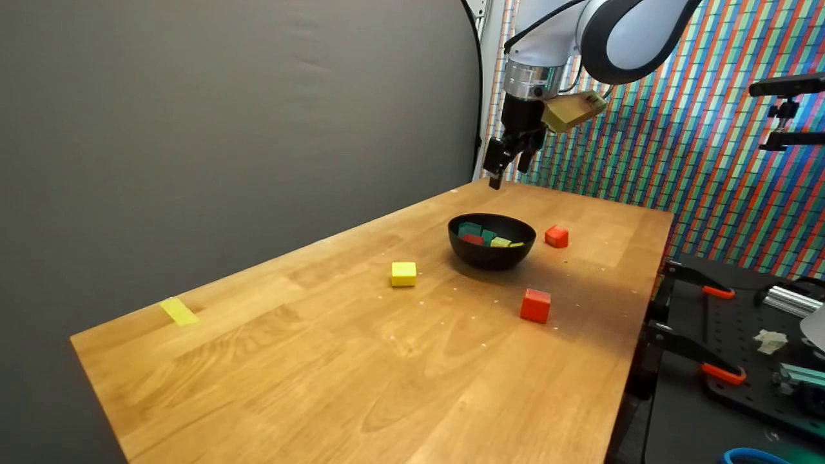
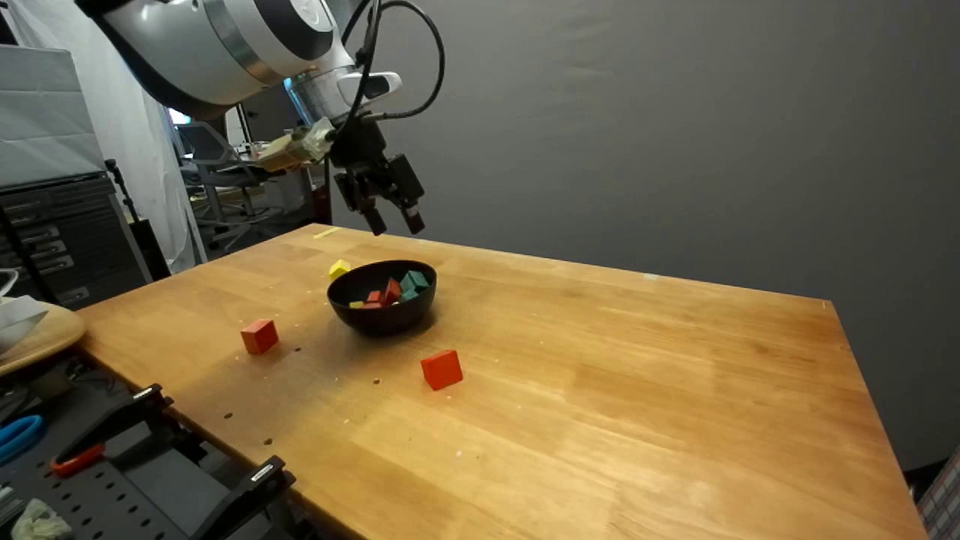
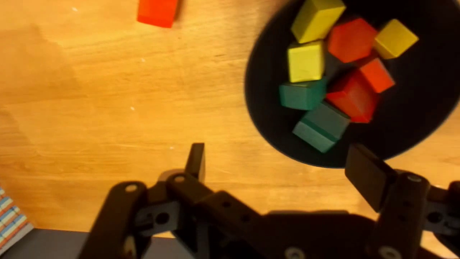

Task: Move the blocks in the black bowl and put them around the bowl

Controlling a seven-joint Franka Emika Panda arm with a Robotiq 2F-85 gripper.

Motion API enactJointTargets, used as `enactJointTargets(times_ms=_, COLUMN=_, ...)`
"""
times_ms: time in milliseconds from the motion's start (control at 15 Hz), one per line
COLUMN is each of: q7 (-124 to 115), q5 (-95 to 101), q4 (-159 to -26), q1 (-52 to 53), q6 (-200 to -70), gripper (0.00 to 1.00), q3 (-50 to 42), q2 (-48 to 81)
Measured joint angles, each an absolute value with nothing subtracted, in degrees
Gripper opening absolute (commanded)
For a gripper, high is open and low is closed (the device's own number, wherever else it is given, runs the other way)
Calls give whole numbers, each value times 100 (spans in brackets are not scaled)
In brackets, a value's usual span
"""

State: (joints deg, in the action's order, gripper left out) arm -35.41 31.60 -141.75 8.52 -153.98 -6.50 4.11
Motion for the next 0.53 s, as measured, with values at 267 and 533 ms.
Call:
enactJointTargets(times_ms=267, q7=-2497, q5=1984, q4=-14054, q1=822, q6=-16056, gripper=84, q3=-194, q2=980)
enactJointTargets(times_ms=533, q7=-1328, q5=591, q4=-13683, q1=695, q6=-16175, gripper=78, q3=291, q2=1674)
